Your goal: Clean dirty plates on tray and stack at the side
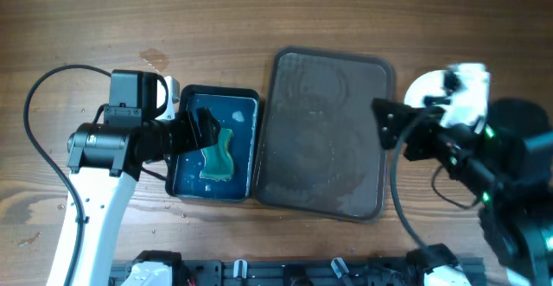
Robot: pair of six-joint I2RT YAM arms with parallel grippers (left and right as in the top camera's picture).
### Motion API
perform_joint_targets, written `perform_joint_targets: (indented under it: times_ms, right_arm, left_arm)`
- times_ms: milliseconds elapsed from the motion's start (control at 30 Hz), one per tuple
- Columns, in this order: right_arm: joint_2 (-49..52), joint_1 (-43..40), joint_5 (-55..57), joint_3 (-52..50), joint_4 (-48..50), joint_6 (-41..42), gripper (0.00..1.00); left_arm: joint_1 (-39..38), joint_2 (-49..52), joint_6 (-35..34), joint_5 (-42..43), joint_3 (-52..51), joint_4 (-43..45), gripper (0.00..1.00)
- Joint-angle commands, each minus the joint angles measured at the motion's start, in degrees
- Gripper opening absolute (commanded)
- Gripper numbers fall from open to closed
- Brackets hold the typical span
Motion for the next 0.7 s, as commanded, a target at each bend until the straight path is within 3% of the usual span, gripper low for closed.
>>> perform_joint_targets:
  times_ms: [0, 100, 167, 300, 500, 667]
  right_arm:
    - [-9.75, -0.46, 10.08, -9.27, 10.67, -9.57, 1.00]
    - [-23.32, -2.03, 10.05, -31.43, 28.37, -8.52, 1.00]
    - [-32.20, -2.67, 10.45, -45.68, 30.01, -8.61, 1.00]
    - [-44.57, -2.67, 10.49, -62.47, 37.75, -4.37, 1.00]
    - [-48.30, -2.67, 12.63, -69.77, 52.04, -2.91, 1.00]
    - [-48.17, -2.64, 12.17, -69.72, 51.65, -2.93, 1.00]
  left_arm:
    - [-0.26, 0.04, 0.92, -0.81, 0.66, 0.17, 1.00]
    - [-0.26, 0.04, 0.92, -0.81, 0.66, 0.17, 1.00]
    - [-0.26, 0.04, 0.92, -0.79, 0.66, 0.17, 1.00]
    - [-0.26, 0.04, 0.92, -0.81, 0.66, 0.17, 1.00]
    - [-0.26, 0.04, 0.92, -0.79, 0.66, 0.17, 1.00]
    - [-0.26, 0.04, 0.92, -0.81, 0.66, 0.17, 1.00]
